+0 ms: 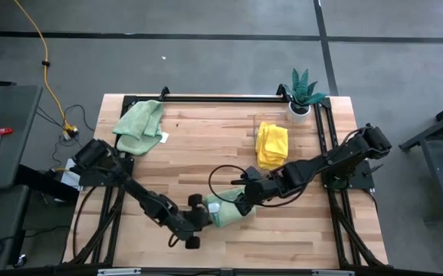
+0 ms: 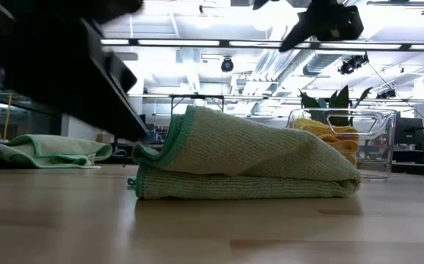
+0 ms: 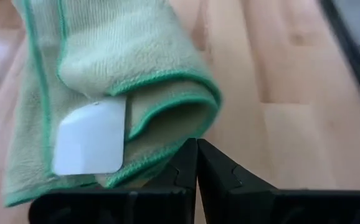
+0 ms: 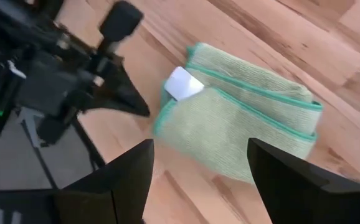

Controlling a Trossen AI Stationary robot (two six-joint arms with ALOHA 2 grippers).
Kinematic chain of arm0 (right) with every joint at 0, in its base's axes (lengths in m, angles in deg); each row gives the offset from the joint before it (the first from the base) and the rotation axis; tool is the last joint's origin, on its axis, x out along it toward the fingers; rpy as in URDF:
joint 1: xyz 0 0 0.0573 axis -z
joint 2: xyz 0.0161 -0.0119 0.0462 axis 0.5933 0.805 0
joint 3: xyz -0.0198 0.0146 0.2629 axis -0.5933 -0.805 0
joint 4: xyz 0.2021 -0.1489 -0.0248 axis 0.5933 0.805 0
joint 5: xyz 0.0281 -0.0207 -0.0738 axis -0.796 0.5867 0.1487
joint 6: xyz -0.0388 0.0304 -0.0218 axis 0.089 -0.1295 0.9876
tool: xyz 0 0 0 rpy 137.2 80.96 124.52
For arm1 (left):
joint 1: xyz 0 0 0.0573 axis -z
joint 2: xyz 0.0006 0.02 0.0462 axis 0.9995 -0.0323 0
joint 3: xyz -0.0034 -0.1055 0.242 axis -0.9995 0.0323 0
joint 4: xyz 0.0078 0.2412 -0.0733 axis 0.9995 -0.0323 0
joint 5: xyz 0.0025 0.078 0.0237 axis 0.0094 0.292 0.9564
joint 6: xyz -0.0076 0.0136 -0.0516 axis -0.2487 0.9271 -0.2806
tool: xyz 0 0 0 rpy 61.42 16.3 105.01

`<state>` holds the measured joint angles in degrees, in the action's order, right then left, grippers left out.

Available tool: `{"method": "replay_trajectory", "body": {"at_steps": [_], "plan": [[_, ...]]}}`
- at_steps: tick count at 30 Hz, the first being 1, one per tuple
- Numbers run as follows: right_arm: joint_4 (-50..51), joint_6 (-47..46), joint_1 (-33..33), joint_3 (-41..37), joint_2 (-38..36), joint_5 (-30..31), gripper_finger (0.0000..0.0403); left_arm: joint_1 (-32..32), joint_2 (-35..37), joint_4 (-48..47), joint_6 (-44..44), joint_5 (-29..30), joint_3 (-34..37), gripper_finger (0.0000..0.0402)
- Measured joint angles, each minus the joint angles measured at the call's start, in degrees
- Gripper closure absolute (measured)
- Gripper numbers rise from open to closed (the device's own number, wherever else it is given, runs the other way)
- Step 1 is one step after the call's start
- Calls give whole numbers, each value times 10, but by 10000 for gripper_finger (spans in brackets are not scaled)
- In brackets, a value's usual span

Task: Fold microfiber towels
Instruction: Put the folded green microfiber towel into the transparent bin

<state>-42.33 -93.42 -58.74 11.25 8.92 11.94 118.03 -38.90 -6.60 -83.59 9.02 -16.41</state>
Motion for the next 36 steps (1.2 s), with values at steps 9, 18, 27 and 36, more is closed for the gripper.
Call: {"method": "replay_trajectory", "body": {"at_steps": [9,18,27,36], "plan": [[4,-1,0,0,0,6,153,-2,-53,24,-47,45,-14,401],[4,-11,0,0,0,15,153,-2,-52,63,-34,89,-16,401],[3,-16,0,0,0,15,153,-9,-45,64,-15,99,-17,401],[2,-16,0,0,0,15,153,-57,-45,59,66,101,-16,401]]}}
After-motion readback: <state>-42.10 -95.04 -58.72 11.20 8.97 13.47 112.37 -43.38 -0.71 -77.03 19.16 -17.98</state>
